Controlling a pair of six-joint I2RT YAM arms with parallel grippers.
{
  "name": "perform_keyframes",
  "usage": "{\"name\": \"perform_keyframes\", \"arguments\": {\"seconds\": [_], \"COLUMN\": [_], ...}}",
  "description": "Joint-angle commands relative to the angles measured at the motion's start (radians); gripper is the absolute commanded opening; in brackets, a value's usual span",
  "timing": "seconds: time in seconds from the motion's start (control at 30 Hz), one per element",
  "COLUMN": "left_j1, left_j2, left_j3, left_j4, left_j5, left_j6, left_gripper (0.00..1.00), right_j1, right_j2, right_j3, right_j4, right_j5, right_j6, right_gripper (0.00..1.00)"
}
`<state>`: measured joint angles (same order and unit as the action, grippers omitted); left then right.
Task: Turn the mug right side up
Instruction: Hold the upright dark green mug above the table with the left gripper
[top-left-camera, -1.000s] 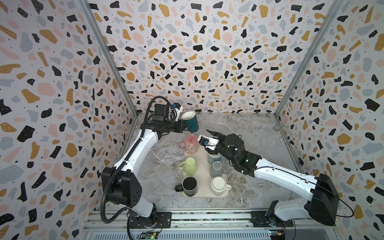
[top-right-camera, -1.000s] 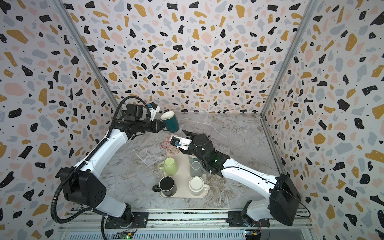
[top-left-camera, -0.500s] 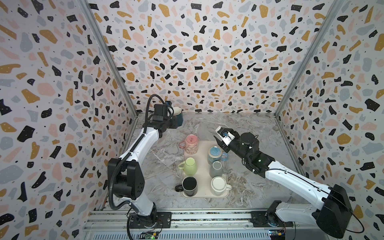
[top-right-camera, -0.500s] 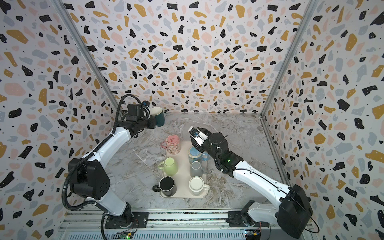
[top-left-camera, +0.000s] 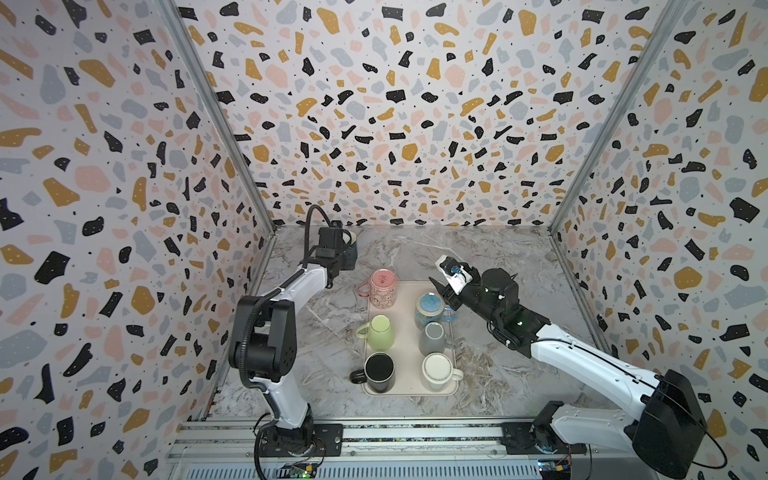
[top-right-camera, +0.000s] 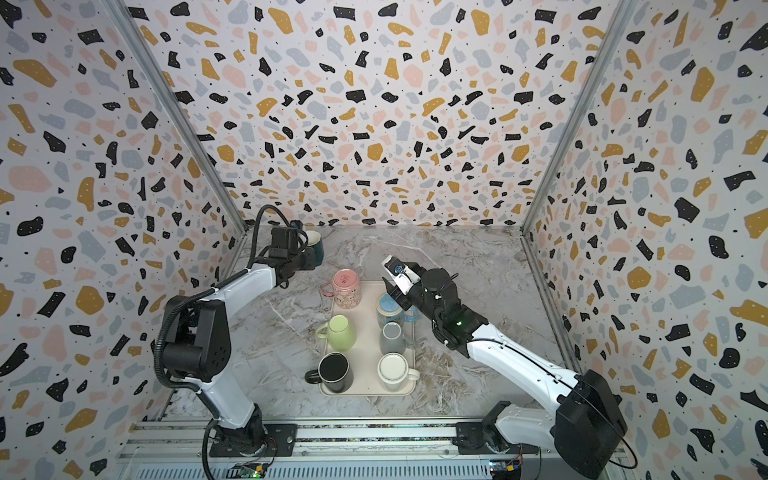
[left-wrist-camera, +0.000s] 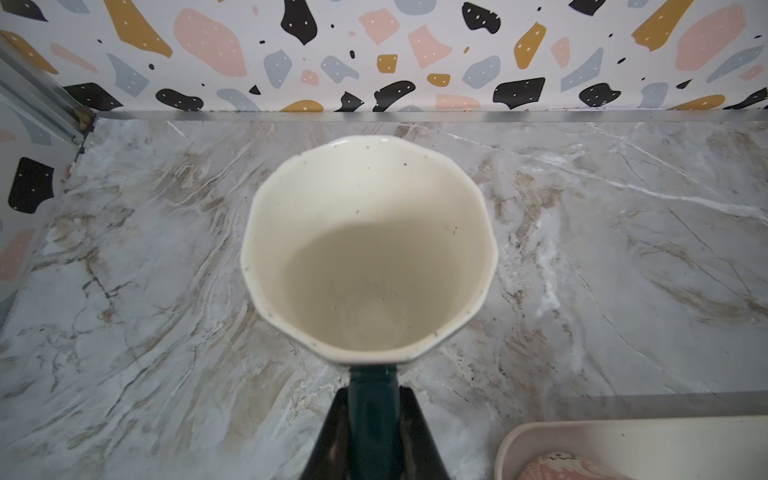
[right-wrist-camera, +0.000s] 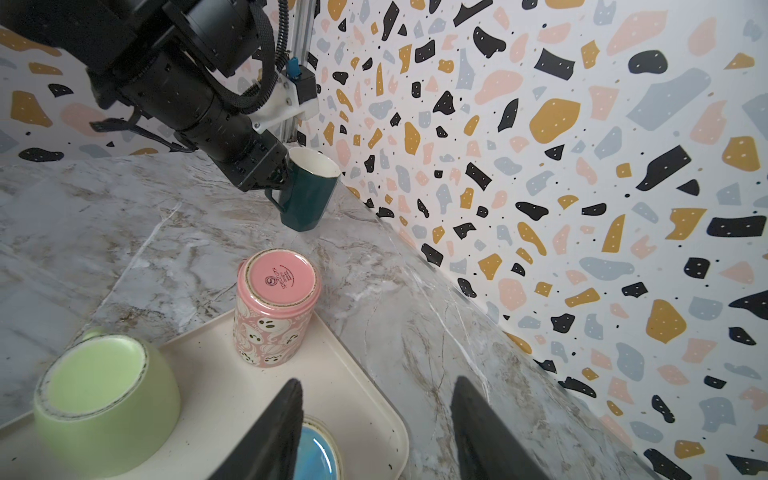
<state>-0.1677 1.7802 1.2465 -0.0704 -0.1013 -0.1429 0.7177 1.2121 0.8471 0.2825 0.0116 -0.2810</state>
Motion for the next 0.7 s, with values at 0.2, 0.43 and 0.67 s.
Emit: {"name": "perform_keyframes", "arguments": {"seconds": [0.2,0.43,0.67], "left_j1": [-0.002,-0.003,-0.003], "left_j2": [0.03,0.081,0.108], "left_j3": [-0.006,0.012,0.019], "left_j4": [0.314,0.367,0.394], "left_j5": [-0.08,-0.09,-0.061], "left_j6": [-0.038,-0.053,-0.074], "left_gripper": [0.0,0.0,0.0], "right_j1": [-0.018,-0.026,-0.032], "right_j2": [-0.042,-0.048,-0.05], "right_j3": [-0.016,-0.015,-0.017], "right_j4": [0.006,0.002,-0.008], "right_j5": [-0.009,-0.013,-0.015], "right_j6": [0.037,0.044,0.045], "right_gripper": [0.59,0.59,0.59]}}
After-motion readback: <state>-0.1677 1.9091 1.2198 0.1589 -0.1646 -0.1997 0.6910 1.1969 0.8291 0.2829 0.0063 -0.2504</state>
